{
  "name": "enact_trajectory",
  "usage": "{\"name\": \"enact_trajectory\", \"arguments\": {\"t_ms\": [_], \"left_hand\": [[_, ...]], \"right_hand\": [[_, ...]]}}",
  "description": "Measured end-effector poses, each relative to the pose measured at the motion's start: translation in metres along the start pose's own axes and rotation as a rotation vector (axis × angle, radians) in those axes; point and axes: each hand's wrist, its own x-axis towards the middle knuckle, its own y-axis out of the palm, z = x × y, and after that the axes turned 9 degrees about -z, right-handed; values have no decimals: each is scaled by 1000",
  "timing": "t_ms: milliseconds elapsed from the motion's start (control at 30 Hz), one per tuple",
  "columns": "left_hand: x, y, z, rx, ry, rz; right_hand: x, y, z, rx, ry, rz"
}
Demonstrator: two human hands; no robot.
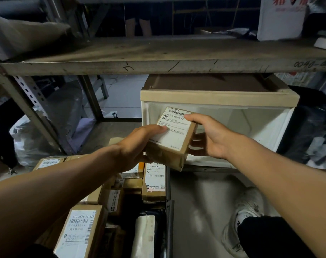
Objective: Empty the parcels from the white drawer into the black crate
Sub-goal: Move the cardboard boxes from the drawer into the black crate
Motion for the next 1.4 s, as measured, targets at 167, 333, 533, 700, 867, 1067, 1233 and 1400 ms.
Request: {"name": "enact_trajectory", "arguments": {"t_ms": [167, 333, 533, 700, 867, 1067, 1233, 1400], "left_hand": [[1, -6, 1, -61, 9, -9], [0, -6, 1, -105, -56, -13], [6, -14, 4, -76, 2, -99], [10, -17, 7, -153, -7, -146], [10, -15, 7, -166, -20, -95], [9, -17, 4, -141, 46, -115], [5, -17, 4, -92, 57, -49], [5, -8, 8, -45, -17, 56]], "right_hand": [[-4, 1, 5, 146, 6, -67], [-4, -3, 4, 83, 41, -12], [2, -9, 4, -3, 46, 94], [-2, -4, 5, 44, 28, 28], [-2, -4, 2, -13, 65, 106], [-5, -10, 1, -155, 55, 182], [-7, -7, 0, -114, 14, 203], [-6, -4, -4, -120, 92, 252]]}}
